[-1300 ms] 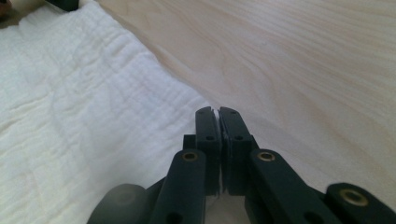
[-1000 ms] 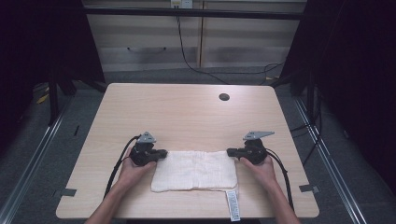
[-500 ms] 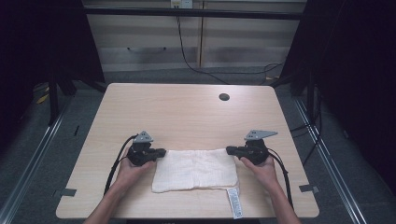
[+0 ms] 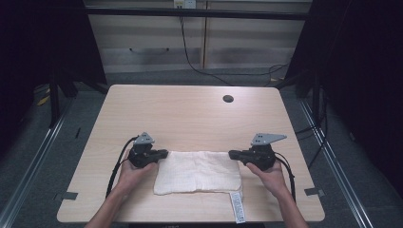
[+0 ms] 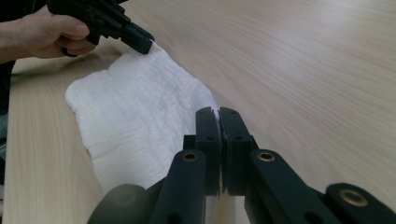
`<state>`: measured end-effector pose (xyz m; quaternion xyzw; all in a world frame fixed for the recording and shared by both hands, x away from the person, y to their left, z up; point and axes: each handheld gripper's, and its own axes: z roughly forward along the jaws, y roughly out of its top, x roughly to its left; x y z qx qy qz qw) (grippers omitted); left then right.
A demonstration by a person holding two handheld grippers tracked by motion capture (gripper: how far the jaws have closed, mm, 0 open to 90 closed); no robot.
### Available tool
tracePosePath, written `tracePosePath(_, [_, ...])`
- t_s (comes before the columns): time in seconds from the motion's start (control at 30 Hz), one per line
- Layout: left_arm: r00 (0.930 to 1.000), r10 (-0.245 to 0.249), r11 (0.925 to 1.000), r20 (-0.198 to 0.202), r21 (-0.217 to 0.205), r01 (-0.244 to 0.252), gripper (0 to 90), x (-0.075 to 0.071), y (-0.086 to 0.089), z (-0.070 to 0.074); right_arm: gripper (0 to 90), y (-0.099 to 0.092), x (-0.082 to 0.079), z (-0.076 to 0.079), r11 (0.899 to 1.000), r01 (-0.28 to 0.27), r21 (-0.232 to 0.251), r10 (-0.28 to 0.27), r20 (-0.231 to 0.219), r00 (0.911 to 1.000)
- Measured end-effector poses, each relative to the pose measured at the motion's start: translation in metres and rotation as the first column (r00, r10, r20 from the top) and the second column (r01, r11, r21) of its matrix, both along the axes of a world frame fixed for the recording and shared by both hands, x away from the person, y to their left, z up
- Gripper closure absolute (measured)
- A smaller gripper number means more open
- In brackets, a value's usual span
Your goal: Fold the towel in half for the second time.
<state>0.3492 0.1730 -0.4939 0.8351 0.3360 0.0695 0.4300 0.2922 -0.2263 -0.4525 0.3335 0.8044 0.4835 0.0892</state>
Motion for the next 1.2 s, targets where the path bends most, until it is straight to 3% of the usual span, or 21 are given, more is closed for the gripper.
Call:
tracePosePath(0.2, [0.9999, 0.009, 0.9999, 0.009, -0.011, -0.008, 85.8, -0.002, 0.000, 0.003, 87.7, 0.009, -0.012, 0.007, 0.999, -0.040, 0.003, 0.040, 0.010, 0.9992])
tracePosePath(0.33, [0.9997, 0.023, 0.9994, 0.012, -0.025, -0.022, 85.8, -0.002, 0.001, 0.005, 87.7, 0.020, -0.025, 0.006, 0.996, -0.085, -0.037, 0.086, 0.019, 0.9961])
tracePosePath(0.5, [0.9992, 0.035, 0.9990, 0.019, -0.026, -0.035, 85.8, -0.002, 0.004, 0.006, 87.7, 0.028, -0.037, -0.001, 0.989, -0.134, -0.070, 0.133, -0.011, 0.9910])
tracePosePath(0.8, [0.9989, 0.042, 0.9989, 0.020, -0.022, -0.041, 85.9, -0.003, 0.003, 0.006, 87.6, 0.026, -0.053, -0.025, 0.982, -0.168, -0.085, 0.158, -0.112, 0.9811])
tracePosePath(0.93, [0.9988, 0.044, 0.9989, 0.020, -0.018, -0.044, 85.8, -0.003, 0.002, 0.005, 87.5, 0.028, -0.055, -0.037, 0.979, -0.177, -0.099, 0.162, -0.146, 0.9760])
tracePosePath(1.13, [0.9990, 0.038, 0.9990, 0.025, -0.023, -0.038, 85.8, -0.002, 0.003, 0.006, 87.4, 0.026, -0.053, -0.038, 0.980, -0.170, -0.104, 0.153, -0.158, 0.9755])
tracePosePath(1.2, [0.9987, 0.041, 0.9988, 0.030, -0.027, -0.040, 85.8, -0.002, 0.003, 0.007, 87.4, 0.028, -0.052, -0.043, 0.976, -0.171, -0.138, 0.145, -0.175, 0.9738])
